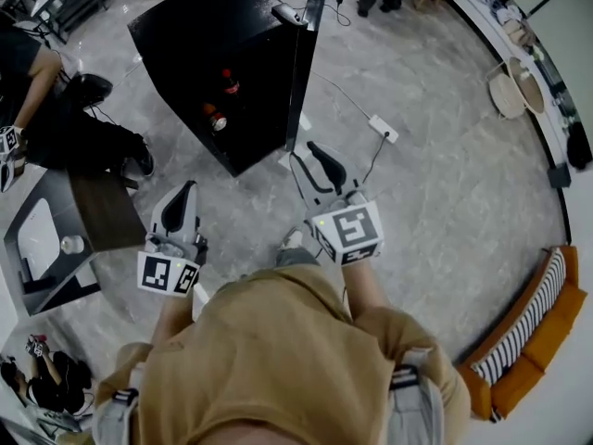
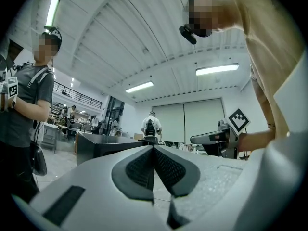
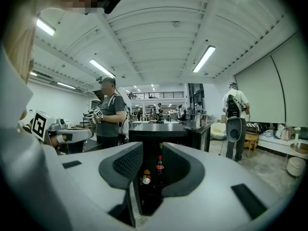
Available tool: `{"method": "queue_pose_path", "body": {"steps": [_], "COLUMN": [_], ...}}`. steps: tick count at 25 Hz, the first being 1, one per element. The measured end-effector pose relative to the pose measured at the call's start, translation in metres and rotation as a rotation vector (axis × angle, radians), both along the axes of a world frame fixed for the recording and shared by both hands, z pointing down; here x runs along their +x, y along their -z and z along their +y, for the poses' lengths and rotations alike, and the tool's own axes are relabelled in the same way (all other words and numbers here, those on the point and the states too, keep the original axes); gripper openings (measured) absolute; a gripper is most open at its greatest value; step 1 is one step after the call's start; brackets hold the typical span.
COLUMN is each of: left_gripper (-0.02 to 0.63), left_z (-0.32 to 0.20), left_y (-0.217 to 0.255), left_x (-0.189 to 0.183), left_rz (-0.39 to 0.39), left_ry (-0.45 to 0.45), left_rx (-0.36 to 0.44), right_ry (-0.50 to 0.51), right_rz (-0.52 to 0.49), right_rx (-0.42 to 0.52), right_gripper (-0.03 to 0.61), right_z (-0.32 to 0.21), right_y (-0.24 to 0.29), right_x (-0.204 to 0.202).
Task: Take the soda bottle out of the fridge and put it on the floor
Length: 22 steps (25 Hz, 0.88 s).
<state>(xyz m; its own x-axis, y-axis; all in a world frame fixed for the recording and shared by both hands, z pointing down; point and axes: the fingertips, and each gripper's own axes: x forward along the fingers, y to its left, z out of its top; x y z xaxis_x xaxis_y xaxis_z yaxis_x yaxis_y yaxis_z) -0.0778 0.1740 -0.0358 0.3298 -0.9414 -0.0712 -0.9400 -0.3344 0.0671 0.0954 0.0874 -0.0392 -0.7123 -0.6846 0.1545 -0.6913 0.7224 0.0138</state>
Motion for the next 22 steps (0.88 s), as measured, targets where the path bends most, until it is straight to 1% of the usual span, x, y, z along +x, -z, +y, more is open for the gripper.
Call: {"method": "queue_pose_path", "body": {"steps": [5, 9, 12, 16, 20, 22], "left_gripper": [0.002, 0.002, 0.002, 0.002, 0.002, 0.002], "left_z": [-0.036, -0.057, -0.068, -0.086, -0.089, -0.097], "left_y": [-0.007, 0.005, 0.01, -0.002, -0.006, -0.013], "left_x": [0.021, 0.022, 0.01, -0.013, -0.015, -0.021], "left_rz": [-0.03, -0.058, -0.073, -0.059, -0.046, -0.035], "left_ry": [0.075, 0.128, 0.151, 0.177, 0.185, 0.178], "left_rx": [-0.027, -0.035, -0.044, -0.068, -0.06, -0.058], "right_ry": [0.07, 0.116, 0.131, 0.155, 0.19, 0.197], "right_rz": [-0.034, -0.044, -0.04, -0.011, 0.022, 0.046], "right_rx": [-0.012, -0.051, -0.071, -0.1, -0.136, -0.146], "right_gripper": [0.112, 0.112, 0.112, 0.112, 0.114, 0.114], "right_z": [-0.047, -0.073, -0.089, -0.11, -0.104, -0.108], "right_y": [-0.012, -0.021, -0.025, -0.041, -0.055, -0.066], "right_x": [0.014, 0.014, -0.002, -0.032, -0.041, -0.052]}}
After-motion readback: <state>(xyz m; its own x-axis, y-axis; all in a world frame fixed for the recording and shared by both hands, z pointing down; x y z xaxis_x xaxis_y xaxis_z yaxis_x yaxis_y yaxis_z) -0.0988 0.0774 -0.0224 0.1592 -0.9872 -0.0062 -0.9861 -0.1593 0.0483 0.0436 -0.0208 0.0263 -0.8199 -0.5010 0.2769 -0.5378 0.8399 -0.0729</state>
